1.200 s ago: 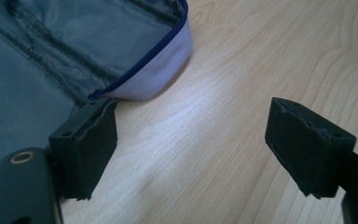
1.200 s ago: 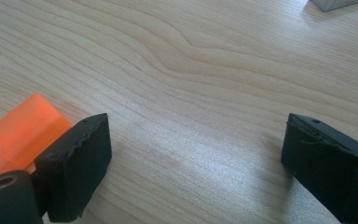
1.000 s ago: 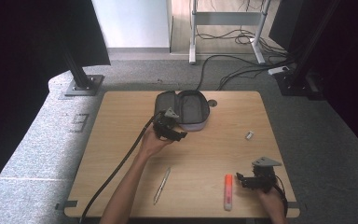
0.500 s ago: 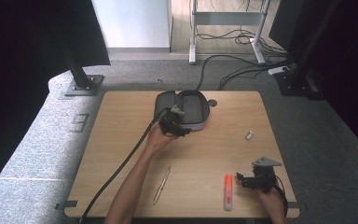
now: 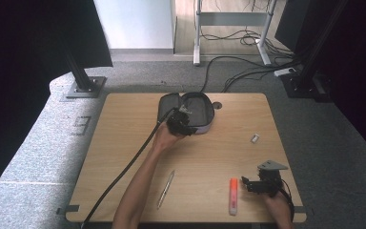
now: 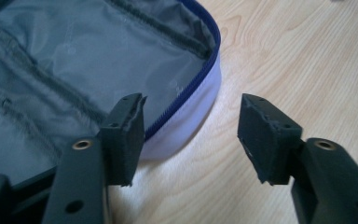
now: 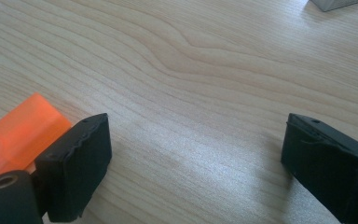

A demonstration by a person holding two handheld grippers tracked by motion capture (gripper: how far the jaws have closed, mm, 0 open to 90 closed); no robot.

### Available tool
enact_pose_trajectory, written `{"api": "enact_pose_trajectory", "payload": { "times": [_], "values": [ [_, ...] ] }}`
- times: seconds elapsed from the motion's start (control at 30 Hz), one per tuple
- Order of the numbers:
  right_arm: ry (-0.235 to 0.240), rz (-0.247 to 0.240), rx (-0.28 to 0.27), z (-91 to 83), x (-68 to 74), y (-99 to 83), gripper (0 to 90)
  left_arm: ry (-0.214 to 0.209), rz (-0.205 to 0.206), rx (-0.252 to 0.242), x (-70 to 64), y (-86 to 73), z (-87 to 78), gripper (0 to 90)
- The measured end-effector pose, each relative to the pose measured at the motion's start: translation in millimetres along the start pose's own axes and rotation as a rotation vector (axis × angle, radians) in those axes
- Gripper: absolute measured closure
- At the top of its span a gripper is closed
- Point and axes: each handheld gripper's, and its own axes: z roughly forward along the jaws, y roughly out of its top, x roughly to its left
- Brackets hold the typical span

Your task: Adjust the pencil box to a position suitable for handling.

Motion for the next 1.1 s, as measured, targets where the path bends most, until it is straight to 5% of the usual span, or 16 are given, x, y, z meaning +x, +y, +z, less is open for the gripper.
{"api": "enact_pose_trajectory", "payload": {
  "times": [0.53, 1.1],
  "values": [
    [0.0, 0.0, 0.0, 0.0, 0.0, 0.0, 7.8, -0.037, -0.029, -0.022, 13.5, 1.2, 17.9, 53.9],
    [0.0, 0.0, 0.0, 0.0, 0.0, 0.0, 7.8, -0.004, 0.068, 0.014, -4.1, -2.6, 19.7, 83.7]
  ]
}}
